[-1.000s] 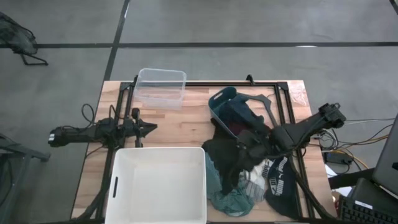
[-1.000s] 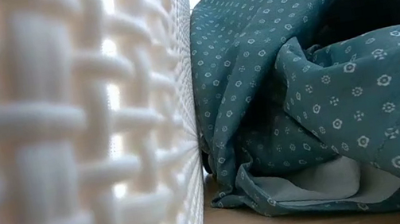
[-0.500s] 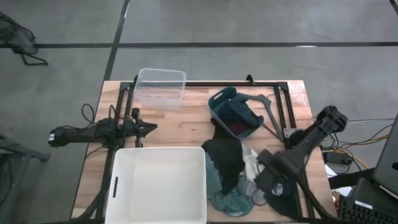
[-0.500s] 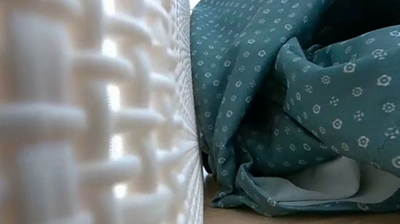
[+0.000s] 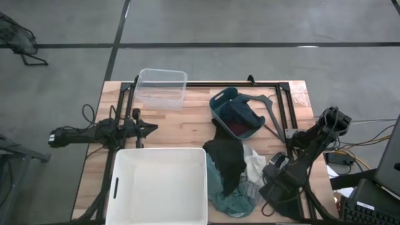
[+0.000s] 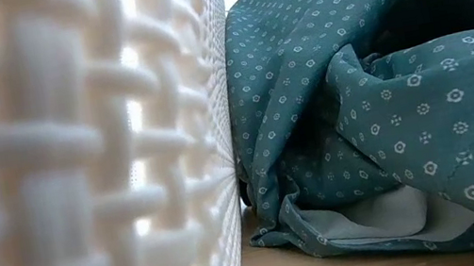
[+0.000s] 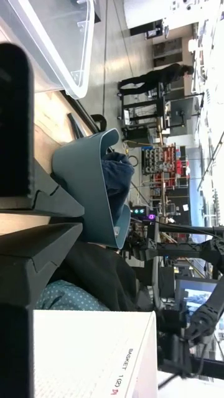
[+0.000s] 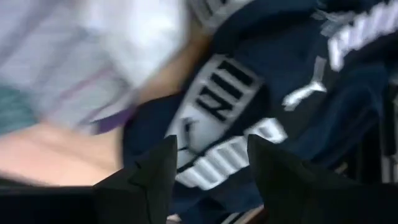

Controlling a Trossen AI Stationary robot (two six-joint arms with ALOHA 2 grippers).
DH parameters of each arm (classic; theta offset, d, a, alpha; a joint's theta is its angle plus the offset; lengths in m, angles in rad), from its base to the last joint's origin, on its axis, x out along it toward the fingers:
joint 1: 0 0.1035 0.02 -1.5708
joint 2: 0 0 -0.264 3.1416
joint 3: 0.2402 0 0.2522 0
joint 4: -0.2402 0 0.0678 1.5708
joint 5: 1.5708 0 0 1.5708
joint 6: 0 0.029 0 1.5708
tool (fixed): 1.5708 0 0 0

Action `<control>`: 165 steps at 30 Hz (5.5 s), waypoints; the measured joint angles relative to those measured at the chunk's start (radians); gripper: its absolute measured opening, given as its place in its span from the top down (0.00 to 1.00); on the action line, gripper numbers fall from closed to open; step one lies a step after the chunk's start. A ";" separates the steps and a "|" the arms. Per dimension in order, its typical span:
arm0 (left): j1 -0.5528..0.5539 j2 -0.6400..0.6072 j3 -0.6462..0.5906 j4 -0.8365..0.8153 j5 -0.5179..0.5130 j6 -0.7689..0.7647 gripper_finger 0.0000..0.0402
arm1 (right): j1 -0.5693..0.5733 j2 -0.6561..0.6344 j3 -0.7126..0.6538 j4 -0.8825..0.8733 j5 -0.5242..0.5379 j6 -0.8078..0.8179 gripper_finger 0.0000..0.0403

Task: Pick & Place Cloths
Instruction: Put the blue boxers into the blue bin

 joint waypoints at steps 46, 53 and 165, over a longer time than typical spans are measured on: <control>0.000 0.005 0.000 0.000 0.000 0.000 0.91 | -0.035 -0.162 0.530 -0.523 0.900 -0.318 0.97; 0.000 0.005 0.000 0.000 0.000 0.000 0.91 | -0.040 -0.164 0.633 -0.527 1.107 -0.485 0.97; 0.000 0.005 0.000 0.000 0.000 0.000 0.91 | -1.080 0.056 0.155 0.315 0.576 -1.622 0.97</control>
